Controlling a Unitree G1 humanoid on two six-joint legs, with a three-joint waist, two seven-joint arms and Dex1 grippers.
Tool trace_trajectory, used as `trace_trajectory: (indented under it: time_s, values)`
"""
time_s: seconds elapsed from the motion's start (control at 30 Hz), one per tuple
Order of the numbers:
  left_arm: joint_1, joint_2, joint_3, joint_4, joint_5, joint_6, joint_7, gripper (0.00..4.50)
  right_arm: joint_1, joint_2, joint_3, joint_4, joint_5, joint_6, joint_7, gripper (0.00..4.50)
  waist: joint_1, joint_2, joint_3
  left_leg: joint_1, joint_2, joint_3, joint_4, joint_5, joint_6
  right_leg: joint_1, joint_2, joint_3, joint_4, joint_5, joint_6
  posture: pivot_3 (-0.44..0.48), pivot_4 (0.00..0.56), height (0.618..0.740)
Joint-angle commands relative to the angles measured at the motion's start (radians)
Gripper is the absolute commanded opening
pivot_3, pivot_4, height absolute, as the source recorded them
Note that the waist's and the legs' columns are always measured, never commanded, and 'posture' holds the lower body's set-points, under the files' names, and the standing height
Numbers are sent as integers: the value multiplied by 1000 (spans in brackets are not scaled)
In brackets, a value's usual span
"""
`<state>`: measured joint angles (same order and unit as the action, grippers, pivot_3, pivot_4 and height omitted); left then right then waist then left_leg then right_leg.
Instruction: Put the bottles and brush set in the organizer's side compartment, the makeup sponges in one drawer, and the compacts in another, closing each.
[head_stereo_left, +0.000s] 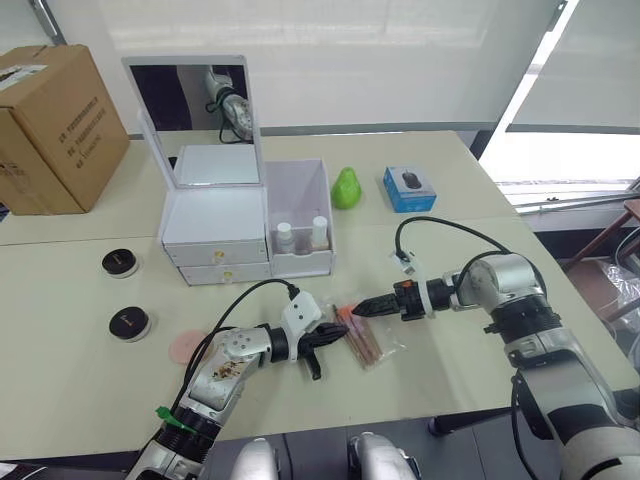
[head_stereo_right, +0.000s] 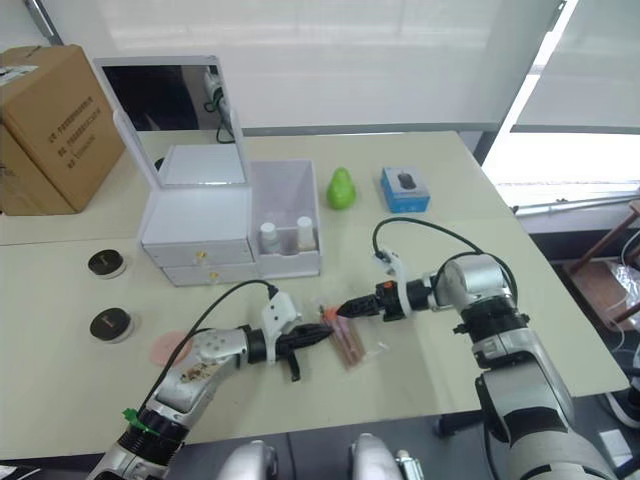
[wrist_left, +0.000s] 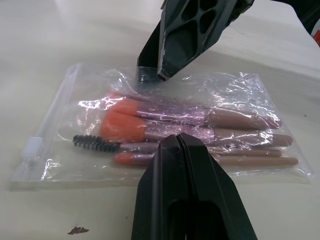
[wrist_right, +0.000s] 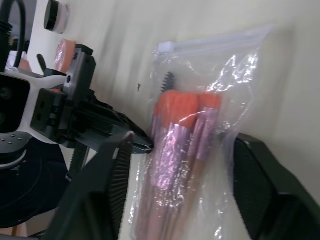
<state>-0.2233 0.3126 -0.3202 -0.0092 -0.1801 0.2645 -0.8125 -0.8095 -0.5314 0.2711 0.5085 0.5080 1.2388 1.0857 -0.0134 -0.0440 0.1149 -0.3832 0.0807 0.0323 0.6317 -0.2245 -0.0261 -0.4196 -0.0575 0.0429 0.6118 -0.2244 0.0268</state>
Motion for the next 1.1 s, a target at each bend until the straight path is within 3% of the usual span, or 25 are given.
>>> trace_trajectory:
  time_s: [0.03, 0.2, 0.57, 0.7, 0.8, 0.93, 1.1]
  values:
    - [-5, -1, 0, -19, 3, -8, -4, 0, 10, 3, 40, 17, -30, -4, 23, 1812, 2, 0, 0, 0, 0, 0, 0, 0, 0, 0, 0, 0, 0, 0, 0, 0, 150, 722]
    - [-5, -1, -1, -16, 4, -9, -4, 0, 11, 6, 40, 27, -50, -14, 37, 67, 2, 1, 0, 0, 0, 0, 0, 0, 0, 0, 0, 0, 0, 0, 0, 0, 150, 722]
    - [-5, 7, 9, -12, -2, -11, -13, 0, -10, 3, 10, 57, -63, -16, 54, 21, 5, 1, 0, -1, 0, 0, 1, 0, 0, 0, 0, 0, 0, 0, 0, 0, 150, 722]
    - [13, 27, 66, -86, -92, 48, -45, 0, -26, 0, -20, 69, -53, -8, 52, 21, 5, 1, 0, -1, 0, 0, 1, 0, 0, 0, 0, 0, 0, 0, 0, 0, 150, 722]
    - [63, 88, 164, -239, -240, 152, -85, 614, -27, -14, -63, 35, -29, 15, 50, 0, 2, 1, 1, -2, 0, 0, 1, 0, 0, -1, 0, 0, 0, 0, 0, 0, 150, 722]
    - [163, 186, 289, -421, -395, 263, -92, 1878, -10, -30, -139, -81, 28, 78, 41, 0, 0, 4, 2, -2, 0, 0, 0, 0, 0, -2, -1, 0, 0, 0, 0, 0, 150, 722]
    - [284, 247, 483, -604, -543, 349, 13, 3508, -15, -34, -293, -335, 164, 130, 17, 0, 2, 4, 4, -1, 0, 0, 0, 0, 0, -2, -1, 0, 0, -1, 1, 0, 150, 722]
